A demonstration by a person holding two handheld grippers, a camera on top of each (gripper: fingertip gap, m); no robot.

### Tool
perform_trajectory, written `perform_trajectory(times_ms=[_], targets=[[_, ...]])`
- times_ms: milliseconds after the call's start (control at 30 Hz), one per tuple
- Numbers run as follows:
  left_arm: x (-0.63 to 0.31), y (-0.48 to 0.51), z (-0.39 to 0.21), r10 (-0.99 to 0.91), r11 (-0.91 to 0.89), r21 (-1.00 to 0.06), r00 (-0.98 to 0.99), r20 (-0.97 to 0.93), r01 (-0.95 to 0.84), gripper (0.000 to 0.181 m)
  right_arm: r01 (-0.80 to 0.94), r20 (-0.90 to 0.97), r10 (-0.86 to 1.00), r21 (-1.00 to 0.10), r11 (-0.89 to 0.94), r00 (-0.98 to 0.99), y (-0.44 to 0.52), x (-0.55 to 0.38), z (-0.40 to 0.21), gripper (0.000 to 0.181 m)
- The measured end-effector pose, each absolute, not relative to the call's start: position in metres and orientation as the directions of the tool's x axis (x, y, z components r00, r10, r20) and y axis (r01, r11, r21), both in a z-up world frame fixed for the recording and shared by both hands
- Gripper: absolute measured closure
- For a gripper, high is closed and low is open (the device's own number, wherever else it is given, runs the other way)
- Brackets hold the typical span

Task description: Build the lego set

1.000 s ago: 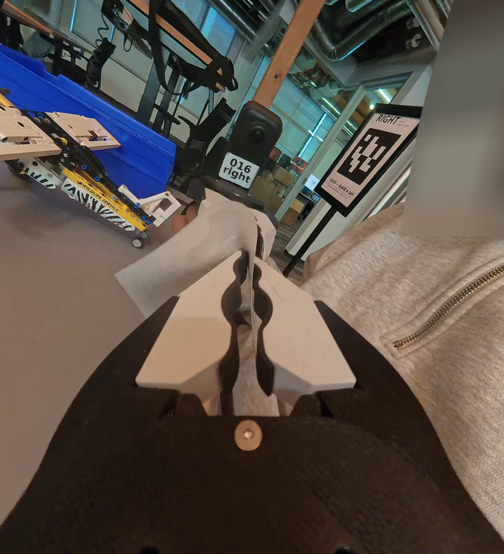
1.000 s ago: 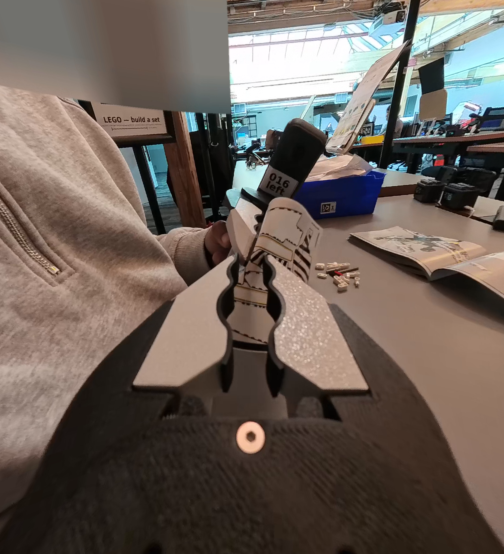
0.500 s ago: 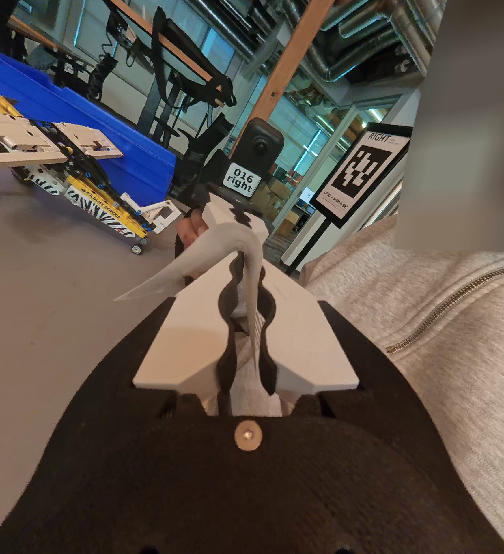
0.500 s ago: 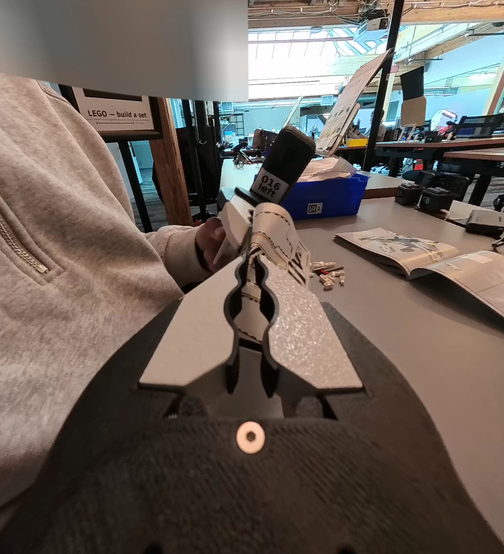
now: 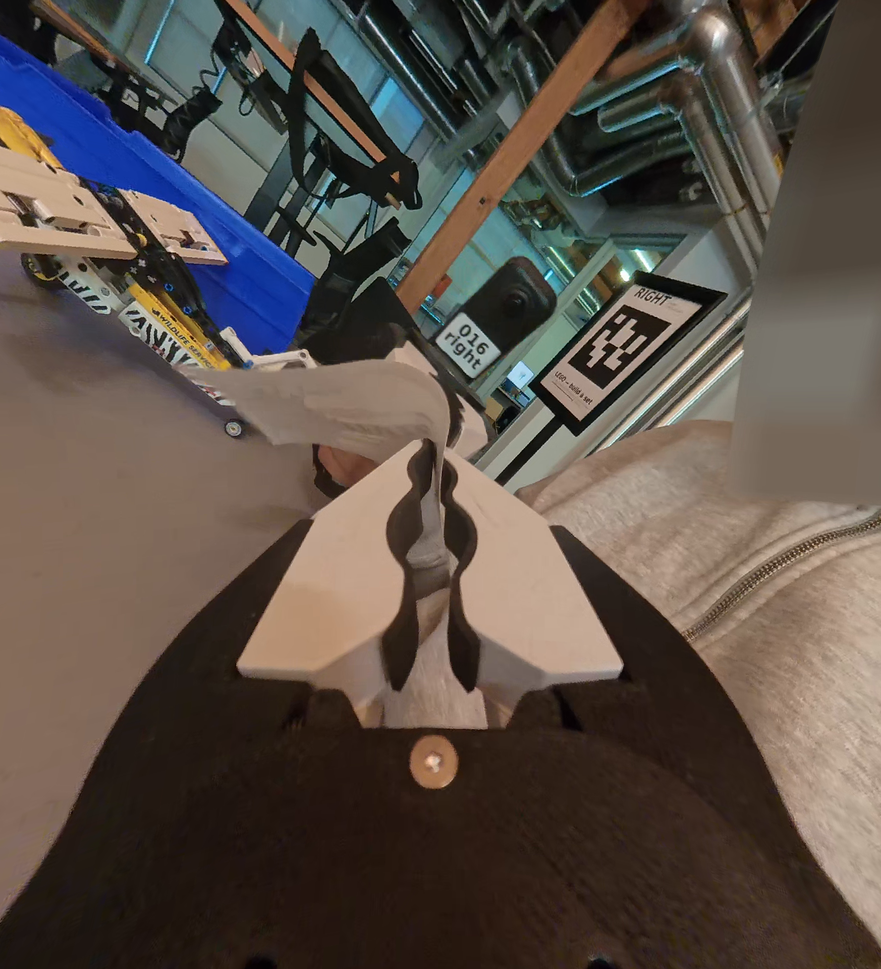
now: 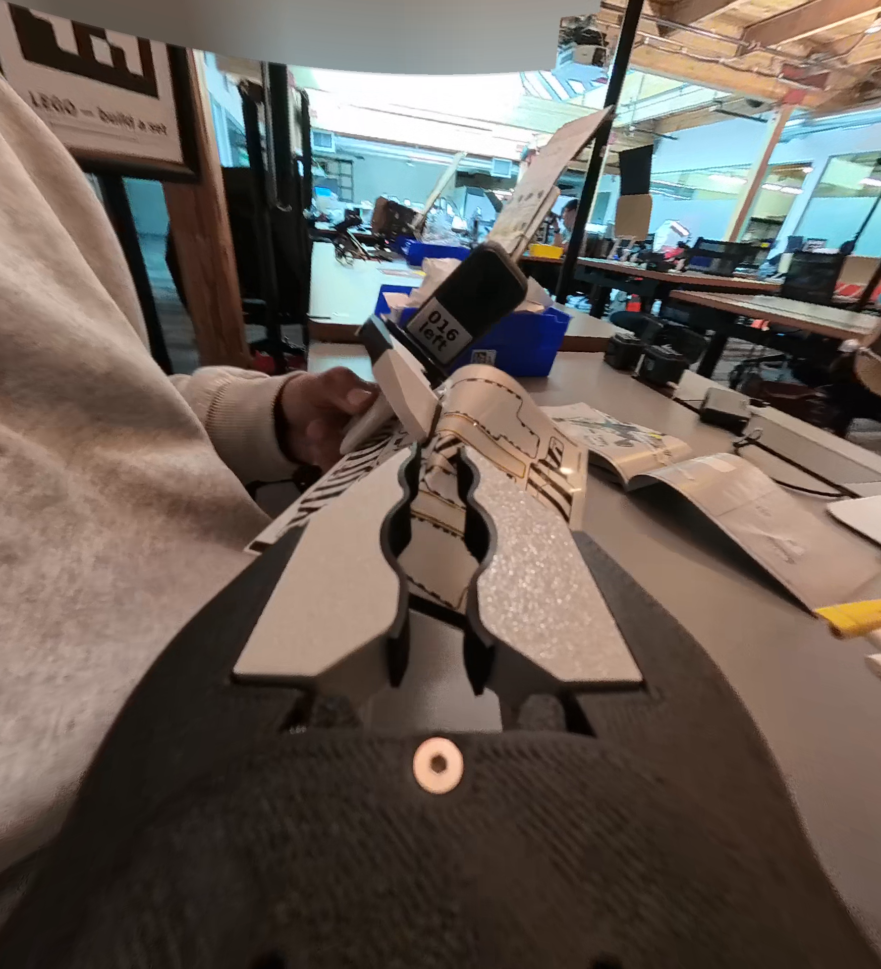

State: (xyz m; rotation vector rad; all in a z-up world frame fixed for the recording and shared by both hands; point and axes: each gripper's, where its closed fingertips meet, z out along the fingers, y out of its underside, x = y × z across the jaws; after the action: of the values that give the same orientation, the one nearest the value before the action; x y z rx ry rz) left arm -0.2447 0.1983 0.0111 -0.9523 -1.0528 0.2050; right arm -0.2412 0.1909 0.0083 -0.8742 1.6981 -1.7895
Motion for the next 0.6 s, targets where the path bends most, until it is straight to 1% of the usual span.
perform_trajectory(times_ms=[200,433,600], targets=[[-0.247,0.195,0.011,0.575,0.614,-0.742,0.49,0.655,0.271,0.181,-0.187,0.208,-0.688,-0.976,-0.107,-0.695,0.187,-0.24,0.005,0.17],[-0.251,0.185,0.007,0.549,0.669,-0.693,0.45,0.704,0.267,0.181,-0.383,0.383,-0.565,-0.915,-0.125,-0.731,0.178,-0.243,0.001,0.166],[-0.25,0.184,0.01,0.523,0.691,-0.672,0.459,0.718,0.264,0.181,-0.383,0.404,-0.542,-0.91,-0.157,-0.737,0.179,-0.245,0.006,0.168]])
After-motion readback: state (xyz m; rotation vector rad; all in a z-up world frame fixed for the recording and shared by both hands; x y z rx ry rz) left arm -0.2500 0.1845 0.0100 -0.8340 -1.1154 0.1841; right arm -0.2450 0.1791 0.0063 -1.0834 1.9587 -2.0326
